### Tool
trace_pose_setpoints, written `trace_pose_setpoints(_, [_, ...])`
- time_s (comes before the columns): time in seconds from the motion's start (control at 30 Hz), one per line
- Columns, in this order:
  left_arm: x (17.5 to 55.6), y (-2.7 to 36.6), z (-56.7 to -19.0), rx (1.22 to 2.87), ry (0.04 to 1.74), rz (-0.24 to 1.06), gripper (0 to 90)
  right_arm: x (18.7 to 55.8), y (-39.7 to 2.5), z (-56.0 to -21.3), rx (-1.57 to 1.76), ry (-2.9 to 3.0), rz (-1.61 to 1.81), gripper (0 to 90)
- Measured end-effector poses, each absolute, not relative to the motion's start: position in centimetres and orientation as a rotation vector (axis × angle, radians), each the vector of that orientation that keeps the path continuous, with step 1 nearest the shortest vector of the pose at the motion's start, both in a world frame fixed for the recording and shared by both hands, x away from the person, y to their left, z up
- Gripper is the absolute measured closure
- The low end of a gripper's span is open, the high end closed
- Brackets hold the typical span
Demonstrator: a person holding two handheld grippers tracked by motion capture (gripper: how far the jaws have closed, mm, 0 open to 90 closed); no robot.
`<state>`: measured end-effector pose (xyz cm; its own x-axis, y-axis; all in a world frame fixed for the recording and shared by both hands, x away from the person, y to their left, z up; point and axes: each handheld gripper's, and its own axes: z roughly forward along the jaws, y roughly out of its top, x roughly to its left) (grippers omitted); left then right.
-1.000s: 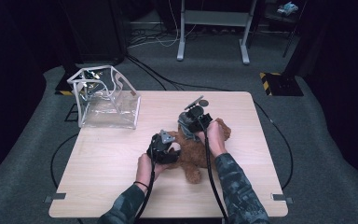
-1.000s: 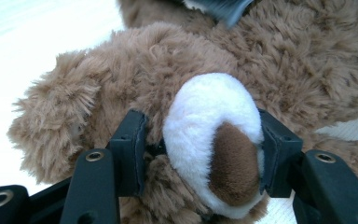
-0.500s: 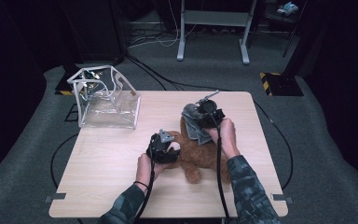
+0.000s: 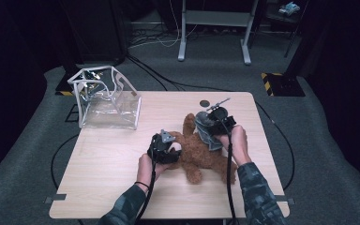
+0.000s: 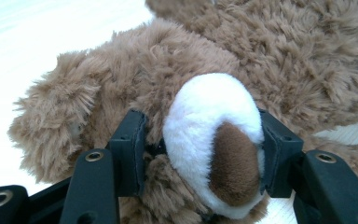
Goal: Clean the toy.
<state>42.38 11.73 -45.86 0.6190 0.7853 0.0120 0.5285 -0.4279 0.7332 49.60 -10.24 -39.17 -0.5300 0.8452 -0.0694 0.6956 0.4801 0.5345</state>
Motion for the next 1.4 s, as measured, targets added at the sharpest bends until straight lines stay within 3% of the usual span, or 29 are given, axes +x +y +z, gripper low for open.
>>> trace_pose_setpoints(0.47, [42.3,11.7,-45.9,2.119,1.037,0.454,44.3,51.5,-3.8,-41.1,1.185,2.525,0.616,75.4])
trace_pose_setpoints(1.0, [42.3,11.7,-45.9,2.116,1.037,0.457,44.4,51.3,-8.7,-40.2,1.286,2.406,0.524,75.5])
trace_pose_setpoints(1.4, [42.3,11.7,-46.0,2.119,1.038,0.452,44.4,51.3,-4.0,-41.0,1.157,2.5,0.674,75.4])
